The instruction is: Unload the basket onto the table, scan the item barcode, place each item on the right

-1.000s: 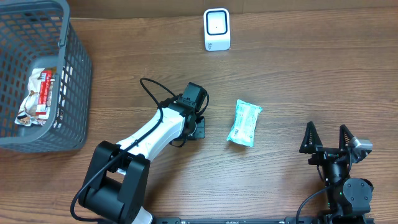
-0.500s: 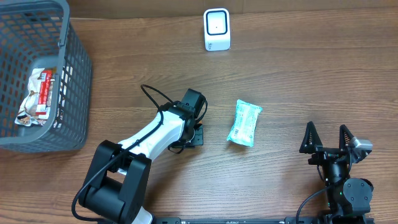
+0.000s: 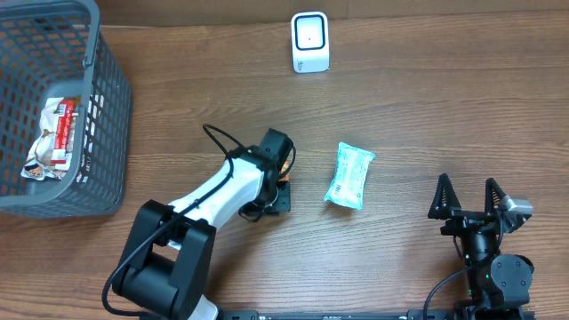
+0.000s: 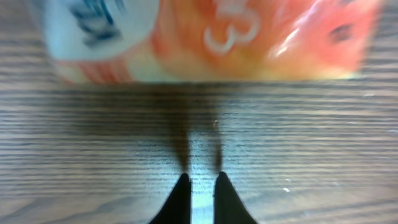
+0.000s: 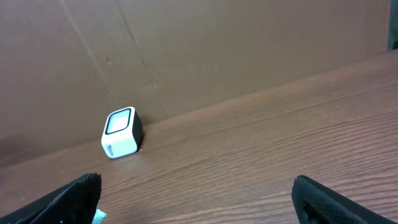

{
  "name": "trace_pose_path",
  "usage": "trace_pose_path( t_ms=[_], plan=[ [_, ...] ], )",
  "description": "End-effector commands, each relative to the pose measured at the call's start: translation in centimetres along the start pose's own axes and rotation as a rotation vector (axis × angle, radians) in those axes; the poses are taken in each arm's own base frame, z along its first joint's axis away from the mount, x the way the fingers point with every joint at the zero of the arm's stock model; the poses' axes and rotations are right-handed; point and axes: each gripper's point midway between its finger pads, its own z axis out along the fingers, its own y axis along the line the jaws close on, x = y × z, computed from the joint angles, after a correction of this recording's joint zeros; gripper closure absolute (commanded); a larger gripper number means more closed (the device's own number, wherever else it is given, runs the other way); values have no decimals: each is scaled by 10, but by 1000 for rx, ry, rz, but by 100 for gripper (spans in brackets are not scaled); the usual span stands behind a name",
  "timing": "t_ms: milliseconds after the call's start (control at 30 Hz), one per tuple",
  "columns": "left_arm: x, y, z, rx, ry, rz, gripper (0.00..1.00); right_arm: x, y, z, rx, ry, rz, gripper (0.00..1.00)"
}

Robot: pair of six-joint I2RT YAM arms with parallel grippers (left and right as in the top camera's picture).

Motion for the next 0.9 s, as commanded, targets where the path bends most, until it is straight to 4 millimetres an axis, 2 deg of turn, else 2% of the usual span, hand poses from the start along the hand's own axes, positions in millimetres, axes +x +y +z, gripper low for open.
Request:
trace_pose_path(
  t_ms=[0, 133, 167, 200, 233, 333, 467, 533, 633, 867],
  plan=[
    [-45, -10, -51, 82, -150, 21, 87, 2, -1, 0, -1, 0, -3, 0],
    [-84, 0, -95, 105, -275, 31, 77, 2, -1, 0, -1, 0, -3, 0],
    [-92, 4, -101, 100, -304, 30, 71, 2, -1, 0, -1, -1, -3, 0],
    [-101, 9, -104, 86, -337, 28, 61, 2, -1, 0, -1, 0, -3, 0],
    [-109, 16, -106, 59, -373, 18, 54, 2, -1, 0, -1, 0, -3, 0],
    [-122, 33, -103, -13, -417, -12, 55, 2, -1, 0, -1, 0, -3, 0],
    [-122, 33, -82, -13, -397, -13, 60, 2, -1, 0, -1, -1, -3, 0],
    [-118, 25, -74, 30, -360, -3, 65, 2, -1, 0, -1, 0, -3, 0],
    [-114, 3, -79, 156, -336, 21, 63, 2, -1, 0, -1, -1, -3, 0],
    [-102, -89, -148, 671, -318, 207, 51, 2, -1, 0, -1, 0, -3, 0]
  ],
)
